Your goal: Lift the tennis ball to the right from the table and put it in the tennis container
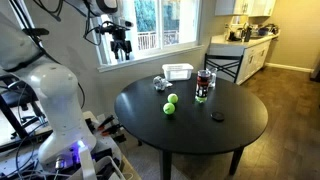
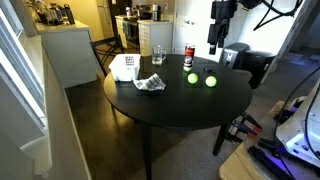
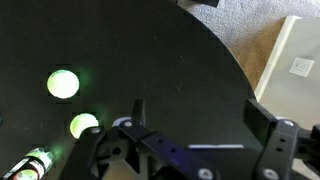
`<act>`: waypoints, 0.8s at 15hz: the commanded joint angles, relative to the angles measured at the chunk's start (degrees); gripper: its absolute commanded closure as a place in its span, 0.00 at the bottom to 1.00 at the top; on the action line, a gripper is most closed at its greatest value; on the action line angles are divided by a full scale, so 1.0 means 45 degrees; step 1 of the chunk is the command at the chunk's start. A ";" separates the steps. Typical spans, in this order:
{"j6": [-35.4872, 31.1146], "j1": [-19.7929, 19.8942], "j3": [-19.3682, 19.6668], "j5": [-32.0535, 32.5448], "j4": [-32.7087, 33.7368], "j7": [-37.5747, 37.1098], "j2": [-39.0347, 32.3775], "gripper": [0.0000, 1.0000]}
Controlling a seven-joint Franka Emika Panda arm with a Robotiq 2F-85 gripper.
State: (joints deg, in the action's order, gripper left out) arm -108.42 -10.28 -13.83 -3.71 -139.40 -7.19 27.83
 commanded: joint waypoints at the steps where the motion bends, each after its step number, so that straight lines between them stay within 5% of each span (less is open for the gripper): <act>1: 0.0021 -0.0106 0.0091 0.0047 0.0021 -0.0043 -0.0018 0.00; 8: 0.0020 -0.0106 0.0091 0.0047 0.0021 -0.0043 -0.0018 0.00; 12: -0.0806 0.0735 0.0662 0.1074 -0.0388 -0.0057 0.0099 0.00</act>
State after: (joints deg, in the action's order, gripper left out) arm -108.85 -9.54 -12.83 -2.39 -139.53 -7.19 27.83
